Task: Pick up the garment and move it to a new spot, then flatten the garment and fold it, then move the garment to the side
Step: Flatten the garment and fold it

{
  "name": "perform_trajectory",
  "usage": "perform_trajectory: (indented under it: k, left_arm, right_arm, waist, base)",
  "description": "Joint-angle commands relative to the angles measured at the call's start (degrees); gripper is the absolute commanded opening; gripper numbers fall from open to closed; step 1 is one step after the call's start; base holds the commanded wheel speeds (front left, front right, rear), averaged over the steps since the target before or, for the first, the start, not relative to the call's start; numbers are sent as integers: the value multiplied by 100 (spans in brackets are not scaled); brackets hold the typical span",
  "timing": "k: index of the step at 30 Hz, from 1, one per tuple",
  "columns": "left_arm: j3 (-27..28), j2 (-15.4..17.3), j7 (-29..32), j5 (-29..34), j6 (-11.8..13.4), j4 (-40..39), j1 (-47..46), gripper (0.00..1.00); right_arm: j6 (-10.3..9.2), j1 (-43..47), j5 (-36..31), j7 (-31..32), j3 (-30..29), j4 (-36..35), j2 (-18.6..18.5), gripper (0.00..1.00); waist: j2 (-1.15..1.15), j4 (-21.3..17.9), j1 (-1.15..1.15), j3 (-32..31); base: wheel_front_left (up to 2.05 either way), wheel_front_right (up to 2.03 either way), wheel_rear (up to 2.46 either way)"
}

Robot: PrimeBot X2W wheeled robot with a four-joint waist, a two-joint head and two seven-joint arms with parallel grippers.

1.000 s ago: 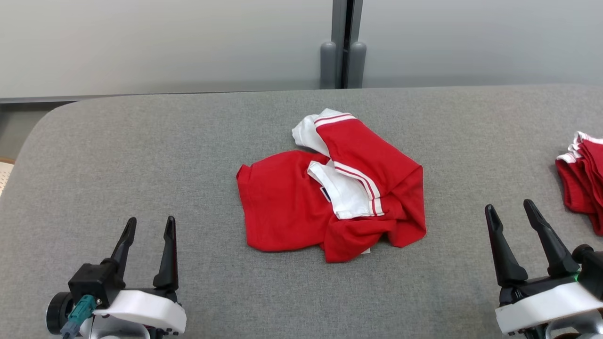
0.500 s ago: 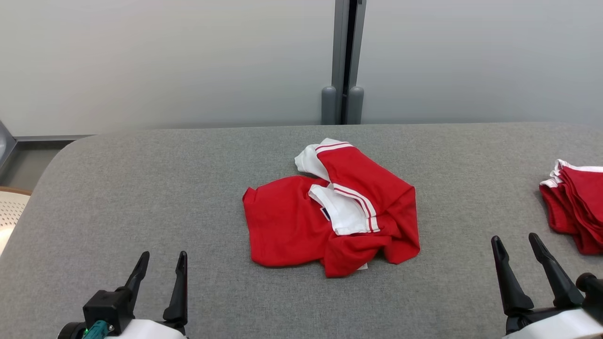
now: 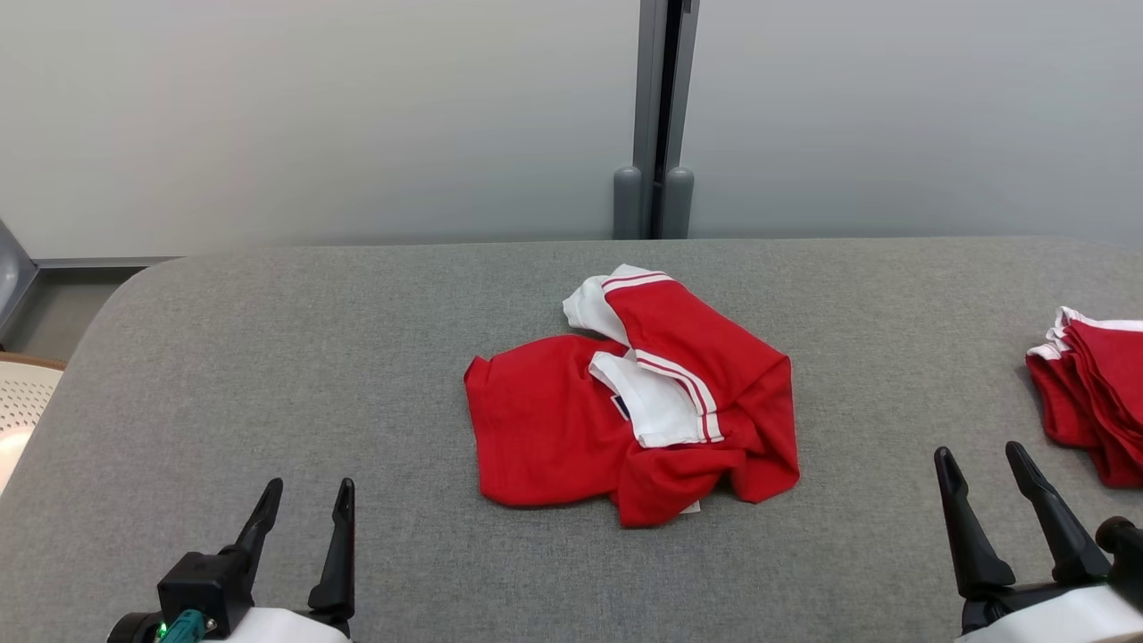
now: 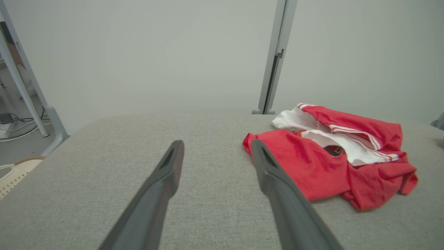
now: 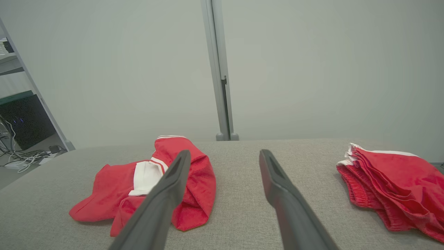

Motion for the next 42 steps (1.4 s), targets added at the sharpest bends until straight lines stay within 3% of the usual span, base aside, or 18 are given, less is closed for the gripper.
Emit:
perform_trajectory:
  k: [1, 11, 19, 30, 38, 39, 40, 42]
  left_arm:
    - [10, 34, -25, -1, 36, 2, -31, 100]
    - [-54, 47, -7, -12, 7, -18, -175, 100]
    - [-239, -22, -87, 91, -116, -21, -611, 100]
    - [-550, -440, -450, 132, -392, 254, -1623, 100]
    - [-564, -677, -638, 107, -477, 609, -1952, 100]
    - [-553, -689, -652, 106, -483, 642, -1963, 100]
    - [-545, -707, -652, 110, -492, 661, -1987, 100]
    - [-533, -737, -673, 139, -507, 699, -2035, 100]
  right_arm:
    - [0, 31, 9, 20, -18, -11, -2, 100]
    - [0, 46, -29, 43, -57, -28, 5, 100]
    - [0, -20, -50, 148, -14, -38, -68, 100]
    - [0, -1148, 67, 538, 1011, 516, -587, 100]
    - [0, -1859, 46, 977, 1525, 1379, -727, 100]
    - [0, -1903, -51, 1069, 1534, 1479, -742, 89]
    - [0, -1958, -13, 1053, 1539, 1502, -686, 47]
    - [0, -2044, -74, 1053, 1514, 1550, -657, 0]
  waist:
    - [0, 2, 0, -8]
    - [0, 123, 0, 7]
    - [0, 678, 0, 297]
    - [0, 1679, 0, 1429]
    - [0, 1873, 0, 1706]
    - [0, 1868, 0, 1718]
    - [0, 1860, 0, 1735]
    - [0, 1835, 0, 1769]
  base:
    - [0, 0, 0]
    - [0, 0, 0]
    - [0, 0, 0]
    - [0, 0, 0]
    - [0, 0, 0]
    - [0, 0, 0]
    - [0, 0, 0]
    - [0, 0, 0]
